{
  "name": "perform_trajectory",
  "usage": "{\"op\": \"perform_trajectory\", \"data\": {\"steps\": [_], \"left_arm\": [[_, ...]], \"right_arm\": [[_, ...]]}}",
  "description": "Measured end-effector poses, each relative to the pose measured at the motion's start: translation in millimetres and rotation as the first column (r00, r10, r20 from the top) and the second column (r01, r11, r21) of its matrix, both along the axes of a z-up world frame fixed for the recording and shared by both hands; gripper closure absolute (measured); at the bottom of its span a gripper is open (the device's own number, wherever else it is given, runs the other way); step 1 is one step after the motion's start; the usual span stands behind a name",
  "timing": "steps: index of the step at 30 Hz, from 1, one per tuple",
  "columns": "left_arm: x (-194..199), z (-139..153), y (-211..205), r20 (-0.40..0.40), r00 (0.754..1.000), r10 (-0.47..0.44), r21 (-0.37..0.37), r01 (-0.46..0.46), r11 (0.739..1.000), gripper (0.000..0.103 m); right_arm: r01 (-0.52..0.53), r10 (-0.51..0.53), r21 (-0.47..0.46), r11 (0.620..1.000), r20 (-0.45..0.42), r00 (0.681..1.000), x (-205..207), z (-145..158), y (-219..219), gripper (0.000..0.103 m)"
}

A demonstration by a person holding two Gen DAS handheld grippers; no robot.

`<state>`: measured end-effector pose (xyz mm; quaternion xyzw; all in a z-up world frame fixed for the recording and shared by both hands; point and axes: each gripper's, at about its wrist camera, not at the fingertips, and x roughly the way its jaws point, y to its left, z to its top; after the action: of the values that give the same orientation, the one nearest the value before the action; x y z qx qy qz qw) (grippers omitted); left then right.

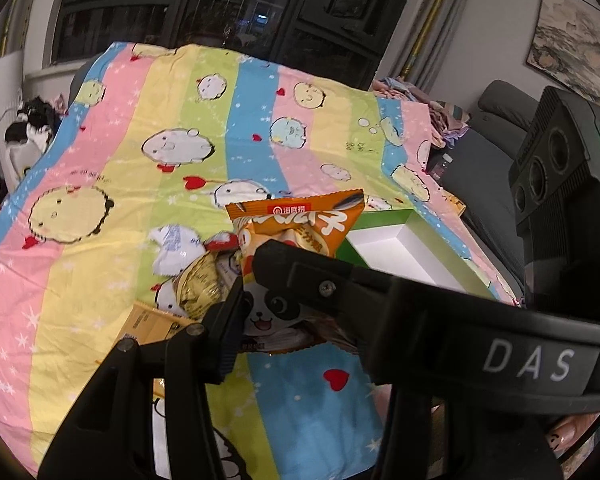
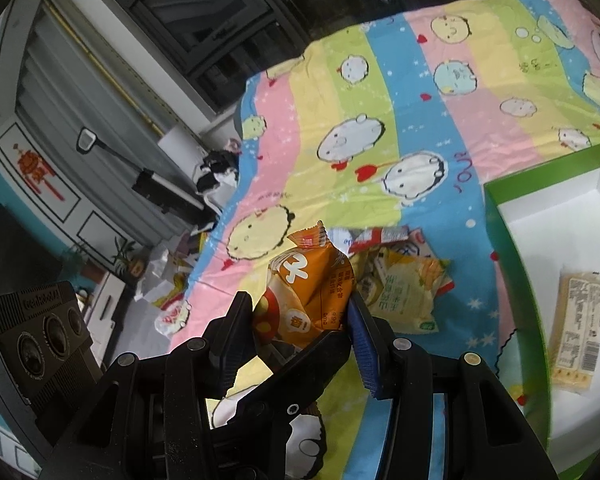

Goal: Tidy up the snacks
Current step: 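Carry the orange panda bag with the right tool over the green box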

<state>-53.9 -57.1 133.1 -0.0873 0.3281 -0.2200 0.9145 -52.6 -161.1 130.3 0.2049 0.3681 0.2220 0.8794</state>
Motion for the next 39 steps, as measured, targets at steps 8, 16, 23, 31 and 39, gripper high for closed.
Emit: {"op": "perform_trajectory", "data": {"steps": [8,16,23,31,39], "left_arm": [[0,14,-26,0.040,0.999,-0.033,0.023,0.032,0.999,0.055],[2,23,-59,0.064,0.994,-0.083,0.042,0.080,0.996,0.055],[6,26,-88,0.069,0.989,-0.131,0.053,0.127,0.990,0.055],[13,26,-121,0.054,0.981,-0.188,0.062,0.185,0.981,0.055],[19,22,-147,0.033,0.972,-0.233,0.072,0.230,0.971,0.055]], "right_arm": [[0.042,-0.044,0.032,0.999,0.038,0.998,-8,12,-28,0.052],[0.097,-0.101,0.056,0.994,0.063,0.993,-16,19,-60,0.052],[0.145,-0.150,0.071,0.987,0.067,0.986,-17,21,-88,0.052],[0.207,-0.212,0.094,0.974,0.050,0.976,-15,17,-123,0.052],[0.253,-0.257,0.113,0.961,0.027,0.966,-13,10,-149,0.052]]}}
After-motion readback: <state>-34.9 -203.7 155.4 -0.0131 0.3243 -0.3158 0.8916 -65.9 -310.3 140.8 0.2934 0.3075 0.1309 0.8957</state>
